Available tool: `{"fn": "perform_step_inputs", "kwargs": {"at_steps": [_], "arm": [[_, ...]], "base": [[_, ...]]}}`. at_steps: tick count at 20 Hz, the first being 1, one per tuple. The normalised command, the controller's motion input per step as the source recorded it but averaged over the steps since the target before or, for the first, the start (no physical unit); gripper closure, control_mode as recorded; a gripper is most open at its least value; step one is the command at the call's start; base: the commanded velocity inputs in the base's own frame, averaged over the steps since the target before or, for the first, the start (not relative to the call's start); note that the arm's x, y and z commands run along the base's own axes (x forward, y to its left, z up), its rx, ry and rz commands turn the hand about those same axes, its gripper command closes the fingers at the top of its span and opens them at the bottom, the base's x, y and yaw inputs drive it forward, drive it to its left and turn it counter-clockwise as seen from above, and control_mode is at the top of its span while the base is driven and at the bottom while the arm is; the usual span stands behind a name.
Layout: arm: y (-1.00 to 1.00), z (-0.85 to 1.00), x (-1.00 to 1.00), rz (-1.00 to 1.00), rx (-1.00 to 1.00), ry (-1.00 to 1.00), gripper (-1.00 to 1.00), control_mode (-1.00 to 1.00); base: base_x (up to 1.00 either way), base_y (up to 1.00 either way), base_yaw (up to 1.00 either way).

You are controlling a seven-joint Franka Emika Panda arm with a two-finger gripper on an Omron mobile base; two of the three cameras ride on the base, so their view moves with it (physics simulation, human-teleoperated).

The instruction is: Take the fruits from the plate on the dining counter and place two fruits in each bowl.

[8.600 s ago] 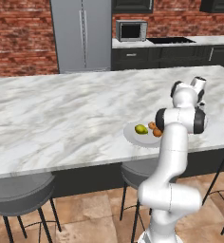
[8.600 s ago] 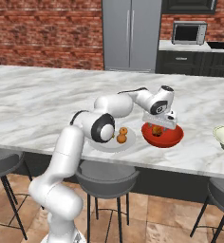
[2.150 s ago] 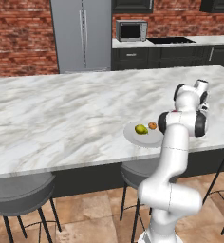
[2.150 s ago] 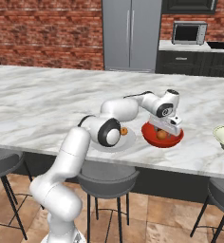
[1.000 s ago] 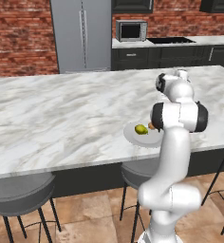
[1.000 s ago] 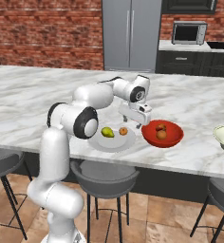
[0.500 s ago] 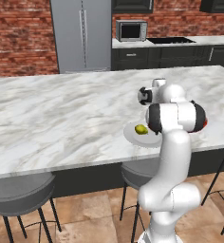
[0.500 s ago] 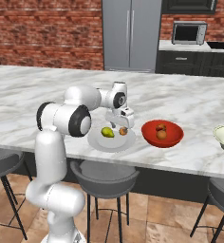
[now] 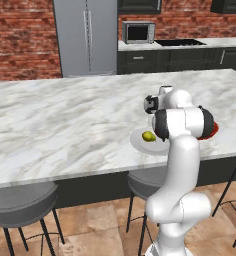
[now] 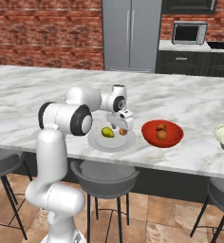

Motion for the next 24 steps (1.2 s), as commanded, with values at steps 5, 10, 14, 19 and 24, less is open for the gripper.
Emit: {"fn": "perform_step_inputs", "kwargs": {"at_steps": [5,10,14,19,24], "arm": [[-0.01,-0.17,0.25,-0.03,0.0,-0.02,-1.0,-1.0],[-0.04,-0.2,0.34,-0.01,0.0,-0.02,-1.0,-1.0],[-0.04,-0.16,0.23,0.0,0.0,-0.06,-1.0,-1.0],[-0.05,-0.17,0.25,0.0,0.0,-0.05,-1.0,-1.0],[-0.09,-0.14,0.23,0.0,0.0,-0.02,-1.0,-1.0]], "base": [[0.0,0.0,0.0],[0.0,0.0,0.0],[0.0,0.0,0.0],[0.0,0.0,0.0],[0.0,0.0,0.0]]}}
